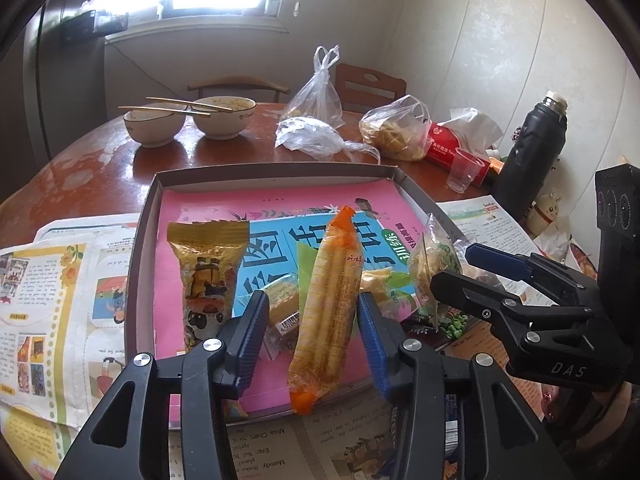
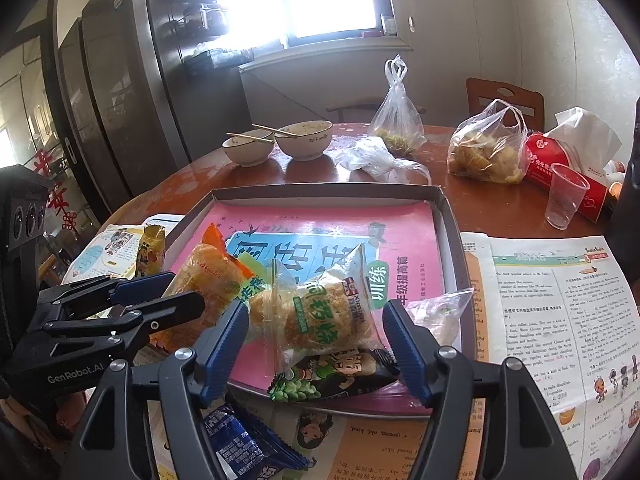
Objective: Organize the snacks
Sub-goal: 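Lower the stick-snack bag and open the left gripper while the right releases the bread bag, then withdraw both open grippers toward the blue biscuit pack and Snickers bar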
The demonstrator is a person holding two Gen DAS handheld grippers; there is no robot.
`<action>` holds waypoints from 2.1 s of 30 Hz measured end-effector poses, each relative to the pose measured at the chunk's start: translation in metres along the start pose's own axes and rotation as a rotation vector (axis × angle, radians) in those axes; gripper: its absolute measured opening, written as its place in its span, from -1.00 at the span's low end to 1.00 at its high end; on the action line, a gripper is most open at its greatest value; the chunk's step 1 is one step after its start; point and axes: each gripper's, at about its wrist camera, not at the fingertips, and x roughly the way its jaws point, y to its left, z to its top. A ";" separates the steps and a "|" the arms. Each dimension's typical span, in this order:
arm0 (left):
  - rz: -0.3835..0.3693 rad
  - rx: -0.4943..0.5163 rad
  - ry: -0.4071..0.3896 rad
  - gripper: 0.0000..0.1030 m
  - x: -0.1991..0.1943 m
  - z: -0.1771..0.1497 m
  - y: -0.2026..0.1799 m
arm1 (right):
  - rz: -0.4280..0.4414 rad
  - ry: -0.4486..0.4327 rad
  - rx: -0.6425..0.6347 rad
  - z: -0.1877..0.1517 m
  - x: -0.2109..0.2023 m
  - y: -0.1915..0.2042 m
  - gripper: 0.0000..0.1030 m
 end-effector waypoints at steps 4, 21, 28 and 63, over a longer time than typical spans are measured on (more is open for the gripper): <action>-0.001 -0.001 -0.011 0.02 -0.006 0.001 0.000 | -0.004 -0.009 0.003 0.000 -0.004 -0.001 0.36; -0.016 -0.003 -0.051 0.29 -0.033 0.001 -0.010 | -0.017 -0.061 0.006 0.002 -0.030 -0.002 0.46; -0.026 0.008 -0.064 0.30 -0.048 -0.003 -0.016 | -0.025 -0.076 -0.003 -0.002 -0.045 -0.001 0.50; -0.067 0.088 0.045 0.31 -0.049 -0.047 -0.060 | -0.056 0.064 -0.072 -0.093 -0.079 0.007 0.52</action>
